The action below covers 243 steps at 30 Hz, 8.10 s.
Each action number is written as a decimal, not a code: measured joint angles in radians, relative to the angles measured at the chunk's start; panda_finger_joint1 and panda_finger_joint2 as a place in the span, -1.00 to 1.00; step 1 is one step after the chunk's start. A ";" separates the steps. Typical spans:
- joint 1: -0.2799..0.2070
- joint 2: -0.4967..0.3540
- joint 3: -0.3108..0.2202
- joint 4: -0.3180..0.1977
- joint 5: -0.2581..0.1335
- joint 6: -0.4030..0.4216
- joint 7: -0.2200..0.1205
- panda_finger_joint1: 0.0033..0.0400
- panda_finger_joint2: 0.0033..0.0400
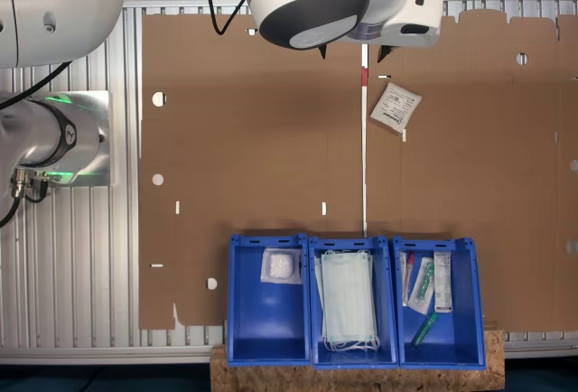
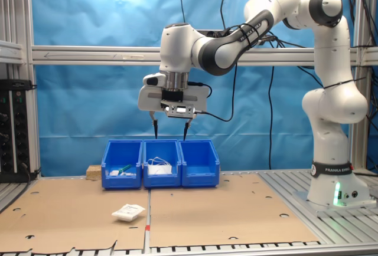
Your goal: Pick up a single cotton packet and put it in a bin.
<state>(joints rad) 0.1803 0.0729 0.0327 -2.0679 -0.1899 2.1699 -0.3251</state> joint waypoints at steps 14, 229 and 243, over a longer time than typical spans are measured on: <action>-0.084 0.084 0.113 0.139 0.000 -0.082 0.017 1.00 1.00; -0.168 0.726 0.044 0.526 -0.024 0.149 0.020 1.00 1.00; -0.168 0.718 0.043 0.476 -0.024 0.170 0.020 1.00 1.00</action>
<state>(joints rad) 0.0124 0.7904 0.0761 -1.5915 -0.2139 2.3400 -0.3053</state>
